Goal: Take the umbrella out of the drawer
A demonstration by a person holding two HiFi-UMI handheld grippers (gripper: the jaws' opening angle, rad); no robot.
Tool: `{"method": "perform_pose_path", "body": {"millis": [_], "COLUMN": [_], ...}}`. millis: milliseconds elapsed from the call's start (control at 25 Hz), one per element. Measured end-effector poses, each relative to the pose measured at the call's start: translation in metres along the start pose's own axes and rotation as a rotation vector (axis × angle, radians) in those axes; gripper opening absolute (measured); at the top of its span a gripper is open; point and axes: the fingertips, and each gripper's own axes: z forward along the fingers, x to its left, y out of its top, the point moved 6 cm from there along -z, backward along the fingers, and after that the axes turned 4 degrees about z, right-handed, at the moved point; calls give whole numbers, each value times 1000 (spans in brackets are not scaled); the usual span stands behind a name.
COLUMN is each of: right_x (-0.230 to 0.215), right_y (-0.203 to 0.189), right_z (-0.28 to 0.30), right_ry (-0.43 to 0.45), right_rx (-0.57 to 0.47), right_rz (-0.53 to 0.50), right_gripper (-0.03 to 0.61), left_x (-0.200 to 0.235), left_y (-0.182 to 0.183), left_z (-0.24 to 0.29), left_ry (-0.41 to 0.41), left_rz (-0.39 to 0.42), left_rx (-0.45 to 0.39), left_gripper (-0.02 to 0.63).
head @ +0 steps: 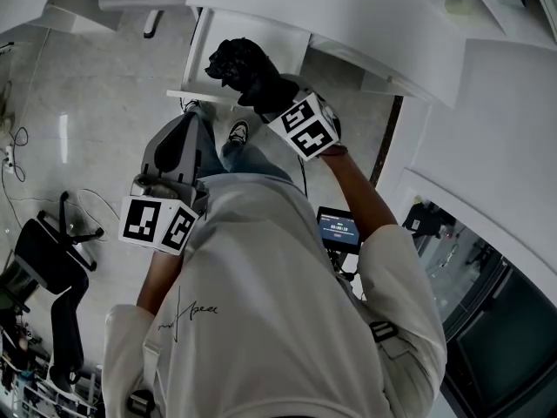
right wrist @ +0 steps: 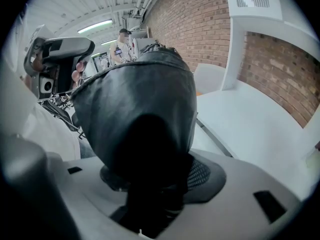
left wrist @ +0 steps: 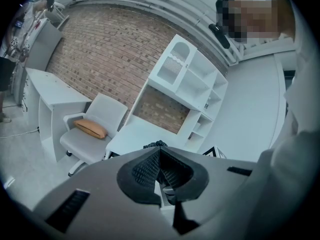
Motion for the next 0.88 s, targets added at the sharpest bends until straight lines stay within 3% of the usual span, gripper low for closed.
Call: {"method": "perform_pose_path", "body": {"millis": [880], "right_x": [7], "right_y": [15], "right_z": [-51], "right_ry": [-38], "right_rx": [-114], "right_rz": [24], "right_gripper": [239], "left_x": [-6], "left_y": [-2], "left_z": [0], "left_ry": [-12], "left_rz": [16], "left_rx": [-5], "left_gripper": [17]}}
